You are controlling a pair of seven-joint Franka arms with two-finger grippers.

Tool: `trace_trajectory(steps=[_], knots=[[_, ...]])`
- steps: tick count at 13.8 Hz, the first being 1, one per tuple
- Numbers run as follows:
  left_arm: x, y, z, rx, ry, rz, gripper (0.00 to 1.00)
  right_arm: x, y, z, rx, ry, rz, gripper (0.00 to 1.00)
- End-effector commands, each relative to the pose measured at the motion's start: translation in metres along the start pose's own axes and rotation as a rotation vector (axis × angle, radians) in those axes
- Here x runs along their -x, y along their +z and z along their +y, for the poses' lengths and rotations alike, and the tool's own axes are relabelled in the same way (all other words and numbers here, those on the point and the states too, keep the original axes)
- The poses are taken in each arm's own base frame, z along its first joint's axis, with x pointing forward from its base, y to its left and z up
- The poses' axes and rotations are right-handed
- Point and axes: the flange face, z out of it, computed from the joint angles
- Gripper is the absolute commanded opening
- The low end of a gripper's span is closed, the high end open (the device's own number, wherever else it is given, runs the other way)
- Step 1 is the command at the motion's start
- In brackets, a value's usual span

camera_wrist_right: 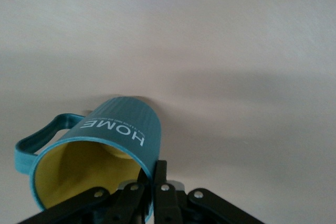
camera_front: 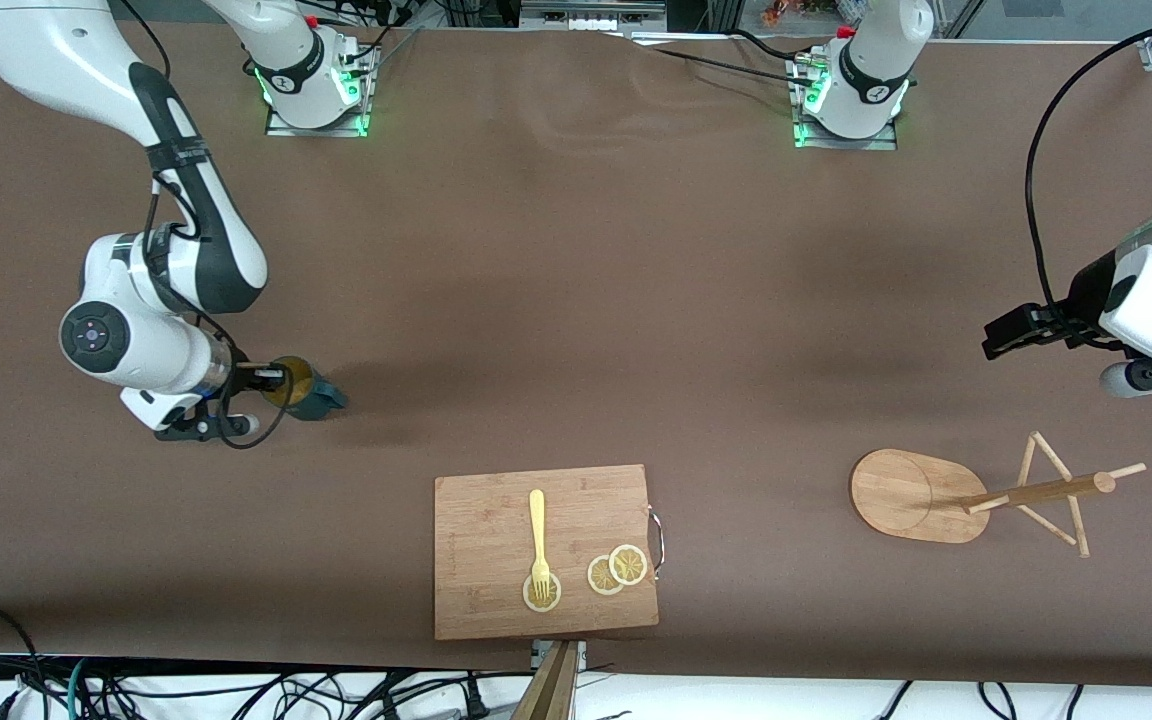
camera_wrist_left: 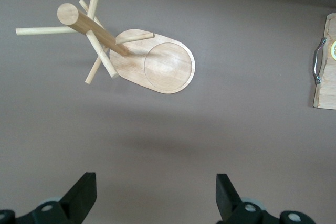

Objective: Pass cup and hang on rack
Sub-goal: 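Carry the teal mug with the right gripper toward the table middle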

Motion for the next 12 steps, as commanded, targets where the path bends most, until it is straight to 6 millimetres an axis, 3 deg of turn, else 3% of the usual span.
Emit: trace_trajectory(steps=[1, 4, 6, 8, 12], knots=[[0.0, -0.004, 0.001, 0.013, -0.001, -0.006, 1.0, -0.008, -0.03, -0.069, -0.015, 0.051, 0.056, 0.0], [0.0, -0.004, 0.002, 0.013, -0.001, -0.008, 1.0, -0.007, -0.044, -0.192, -0.031, 0.157, 0.105, 0.0], [0.001, -0.004, 0.002, 0.013, -0.001, -0.009, 1.0, 0.011, -0.041, -0.278, -0.024, 0.133, 0.102, 0.0], [0.001, -0.004, 0.002, 0.012, -0.003, -0.012, 1.0, 0.027, -0.041, -0.338, -0.036, 0.115, 0.097, 0.0], [0.007, -0.006, 0.012, -0.002, 0.02, -0.029, 1.0, 0.053, -0.025, -0.431, -0.063, 0.188, 0.111, 0.0]])
